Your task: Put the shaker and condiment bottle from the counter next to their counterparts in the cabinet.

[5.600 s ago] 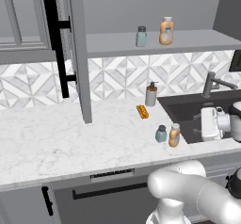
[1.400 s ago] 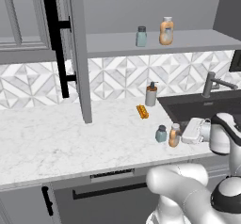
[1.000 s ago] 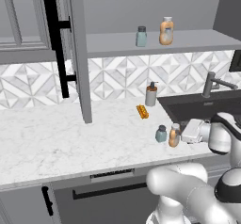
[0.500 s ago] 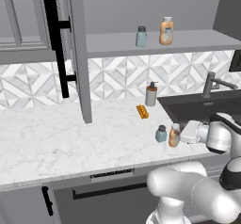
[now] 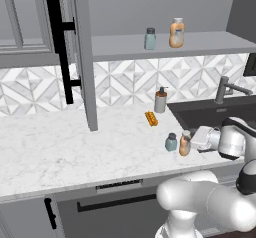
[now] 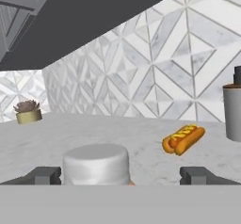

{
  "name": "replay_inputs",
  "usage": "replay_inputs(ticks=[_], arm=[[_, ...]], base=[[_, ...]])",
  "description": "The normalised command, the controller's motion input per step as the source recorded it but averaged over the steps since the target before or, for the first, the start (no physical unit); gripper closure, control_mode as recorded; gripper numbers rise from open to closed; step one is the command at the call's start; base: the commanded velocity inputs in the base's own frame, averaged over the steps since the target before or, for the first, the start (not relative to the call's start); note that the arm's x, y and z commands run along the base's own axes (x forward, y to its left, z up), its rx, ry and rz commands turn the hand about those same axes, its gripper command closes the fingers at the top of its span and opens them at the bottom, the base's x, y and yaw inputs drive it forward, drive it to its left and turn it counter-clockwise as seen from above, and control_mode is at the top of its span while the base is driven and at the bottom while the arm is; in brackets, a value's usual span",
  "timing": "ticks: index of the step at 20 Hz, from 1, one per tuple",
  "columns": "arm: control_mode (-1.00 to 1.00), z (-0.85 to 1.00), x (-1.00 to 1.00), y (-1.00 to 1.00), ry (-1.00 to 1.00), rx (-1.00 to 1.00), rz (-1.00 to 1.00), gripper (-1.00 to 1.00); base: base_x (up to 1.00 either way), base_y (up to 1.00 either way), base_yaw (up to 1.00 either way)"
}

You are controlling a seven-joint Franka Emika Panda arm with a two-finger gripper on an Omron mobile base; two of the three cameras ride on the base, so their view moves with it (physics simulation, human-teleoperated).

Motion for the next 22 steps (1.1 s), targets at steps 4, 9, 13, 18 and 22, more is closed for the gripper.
replay_inputs(ticks=[4, 9, 13, 18, 22], arm=[[-1.00, 0.00, -0.08, 0.19, -0.05, 0.00, 0.00, -1.00], [-1.00, -0.01, -0.07, 0.37, -0.06, 0.00, 0.00, -1.00], [-1.00, -0.08, 0.00, 0.30, -0.02, 0.00, 0.00, -1.00], [-1.00, -0.20, 0.06, 0.17, 0.00, 0.00, 0.00, 1.00], [-1.00, -0.02, 0.17, 0.00, 0.00, 0.00, 0.00, 1.00]], base=[[0.00, 0.00, 0.00], [0.00, 0.00, 0.00], [0.00, 0.00, 0.00], [0.00, 0.00, 0.00], [0.00, 0.00, 0.00]])
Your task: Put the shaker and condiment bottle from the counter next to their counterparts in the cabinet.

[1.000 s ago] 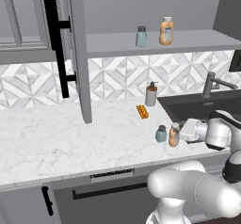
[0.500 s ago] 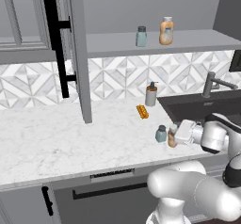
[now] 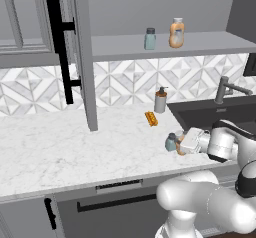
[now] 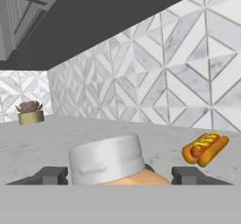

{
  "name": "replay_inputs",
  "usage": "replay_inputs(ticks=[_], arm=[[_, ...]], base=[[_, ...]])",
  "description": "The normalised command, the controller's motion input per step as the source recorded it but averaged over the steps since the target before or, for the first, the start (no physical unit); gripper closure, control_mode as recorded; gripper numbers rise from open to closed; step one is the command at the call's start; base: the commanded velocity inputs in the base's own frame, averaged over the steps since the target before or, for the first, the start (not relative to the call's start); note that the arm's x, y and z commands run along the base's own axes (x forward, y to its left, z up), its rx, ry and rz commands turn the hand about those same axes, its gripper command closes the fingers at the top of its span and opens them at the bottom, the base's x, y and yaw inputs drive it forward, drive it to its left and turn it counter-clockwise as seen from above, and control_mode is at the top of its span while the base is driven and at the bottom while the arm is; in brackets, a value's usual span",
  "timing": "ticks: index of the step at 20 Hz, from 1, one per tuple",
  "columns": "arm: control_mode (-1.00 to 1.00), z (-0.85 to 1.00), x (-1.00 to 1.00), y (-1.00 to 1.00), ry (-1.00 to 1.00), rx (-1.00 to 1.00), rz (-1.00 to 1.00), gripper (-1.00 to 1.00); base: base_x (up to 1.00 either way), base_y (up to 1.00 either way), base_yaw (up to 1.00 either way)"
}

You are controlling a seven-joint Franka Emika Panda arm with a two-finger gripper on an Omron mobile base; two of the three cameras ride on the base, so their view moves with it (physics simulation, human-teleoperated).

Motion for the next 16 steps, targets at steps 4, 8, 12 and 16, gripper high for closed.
replay_inputs(ticks=[4, 8, 12, 16], arm=[[-1.00, 0.28, 0.05, -0.07, -0.04, 0.00, -0.03, 1.00], [-1.00, 0.82, 0.00, -0.22, -0.11, 0.00, -0.05, 1.00], [-1.00, 1.00, 0.00, -0.25, -0.07, 0.00, -0.06, 1.00], [-1.00, 0.82, 0.06, -0.08, -0.02, 0.00, -0.07, 1.00]], base=[[0.00, 0.00, 0.00], [0.00, 0.00, 0.00], [0.00, 0.00, 0.00], [0.00, 0.00, 0.00]])
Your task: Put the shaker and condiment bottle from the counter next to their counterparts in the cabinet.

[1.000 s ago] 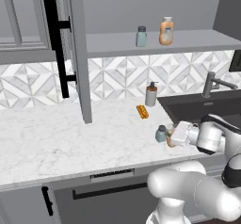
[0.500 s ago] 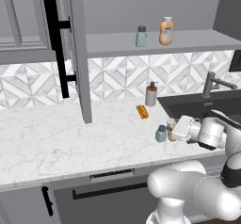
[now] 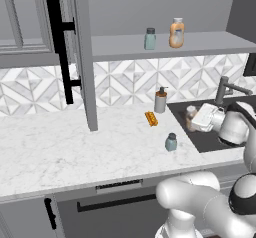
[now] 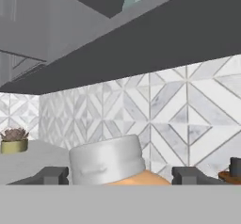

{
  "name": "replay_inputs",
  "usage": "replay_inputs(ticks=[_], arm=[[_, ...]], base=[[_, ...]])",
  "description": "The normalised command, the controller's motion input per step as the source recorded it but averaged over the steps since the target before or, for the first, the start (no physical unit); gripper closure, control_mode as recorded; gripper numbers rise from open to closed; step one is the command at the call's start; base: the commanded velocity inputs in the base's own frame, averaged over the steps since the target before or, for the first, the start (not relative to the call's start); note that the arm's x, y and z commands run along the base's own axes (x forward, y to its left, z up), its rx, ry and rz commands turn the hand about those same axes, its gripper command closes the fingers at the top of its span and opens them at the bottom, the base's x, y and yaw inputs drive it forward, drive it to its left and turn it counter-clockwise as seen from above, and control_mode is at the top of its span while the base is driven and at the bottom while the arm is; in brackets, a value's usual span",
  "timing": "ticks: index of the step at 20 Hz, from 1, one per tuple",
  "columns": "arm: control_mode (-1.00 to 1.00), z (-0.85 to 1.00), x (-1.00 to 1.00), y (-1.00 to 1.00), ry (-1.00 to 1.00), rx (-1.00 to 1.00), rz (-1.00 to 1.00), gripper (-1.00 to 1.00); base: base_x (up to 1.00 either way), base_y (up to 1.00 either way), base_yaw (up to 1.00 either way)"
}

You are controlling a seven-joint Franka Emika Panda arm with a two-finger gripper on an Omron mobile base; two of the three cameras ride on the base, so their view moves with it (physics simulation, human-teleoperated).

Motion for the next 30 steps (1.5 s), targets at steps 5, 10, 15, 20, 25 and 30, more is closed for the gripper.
replay_inputs(ticks=[5, 10, 15, 20, 25, 30], arm=[[-1.00, 0.78, 0.01, 0.00, 0.00, 0.02, -0.12, 1.00], [-1.00, 0.88, -0.07, -0.02, 0.00, 0.12, -0.12, 1.00], [-1.00, 0.91, -0.19, -0.06, 0.00, 0.14, -0.13, 1.00], [-1.00, 0.77, -0.18, -0.10, 0.00, 0.09, -0.15, 1.00], [-1.00, 0.64, -0.14, -0.26, 0.00, 0.00, -0.12, 1.00], [-1.00, 0.60, -0.05, -0.26, -0.04, 0.00, -0.05, 1.00]], base=[[0.00, 0.00, 0.00], [0.00, 0.00, 0.00], [0.00, 0.00, 0.00], [0.00, 0.00, 0.00], [0.00, 0.00, 0.00], [0.00, 0.00, 0.00]])
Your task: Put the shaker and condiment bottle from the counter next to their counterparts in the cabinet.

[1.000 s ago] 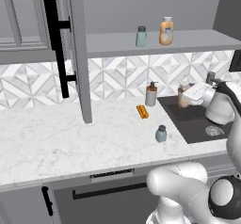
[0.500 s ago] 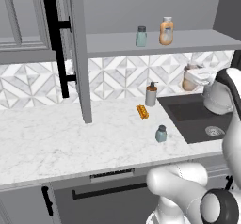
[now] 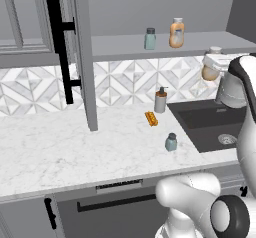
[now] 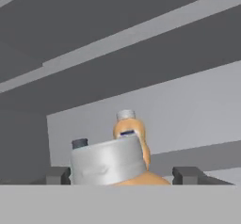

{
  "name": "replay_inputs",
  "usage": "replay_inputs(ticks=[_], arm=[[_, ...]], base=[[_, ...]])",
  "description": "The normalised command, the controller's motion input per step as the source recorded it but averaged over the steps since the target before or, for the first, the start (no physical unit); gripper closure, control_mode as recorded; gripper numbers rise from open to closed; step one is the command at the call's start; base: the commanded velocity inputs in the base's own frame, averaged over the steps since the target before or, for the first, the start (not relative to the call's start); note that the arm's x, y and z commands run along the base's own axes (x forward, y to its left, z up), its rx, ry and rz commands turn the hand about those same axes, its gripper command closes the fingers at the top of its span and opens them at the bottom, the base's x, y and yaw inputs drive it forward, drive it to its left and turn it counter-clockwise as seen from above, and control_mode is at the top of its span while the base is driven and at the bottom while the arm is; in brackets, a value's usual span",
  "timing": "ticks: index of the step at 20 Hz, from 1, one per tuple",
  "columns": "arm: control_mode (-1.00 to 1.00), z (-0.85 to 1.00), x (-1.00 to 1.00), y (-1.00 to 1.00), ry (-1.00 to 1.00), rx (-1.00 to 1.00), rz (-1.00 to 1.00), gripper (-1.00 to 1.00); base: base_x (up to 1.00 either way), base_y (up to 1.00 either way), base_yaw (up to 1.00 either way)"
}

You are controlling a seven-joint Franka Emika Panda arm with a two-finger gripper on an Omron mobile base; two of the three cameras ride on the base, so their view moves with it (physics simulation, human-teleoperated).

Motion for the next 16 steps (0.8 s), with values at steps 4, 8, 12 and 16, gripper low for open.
replay_inputs(ticks=[4, 8, 12, 16], arm=[[-1.00, 0.68, 0.00, -0.14, -0.02, 0.00, -0.06, 1.00], [-1.00, 0.36, 0.10, -0.02, 0.00, 0.00, -0.02, 1.00], [-1.00, 0.34, 0.15, 0.00, 0.00, 0.00, -0.01, 1.00], [-1.00, 0.32, 0.14, 0.00, 0.00, 0.01, -0.03, 1.00]], base=[[0.00, 0.00, 0.00], [0.00, 0.00, 0.00], [0.00, 0.00, 0.00], [0.00, 0.00, 0.00]])
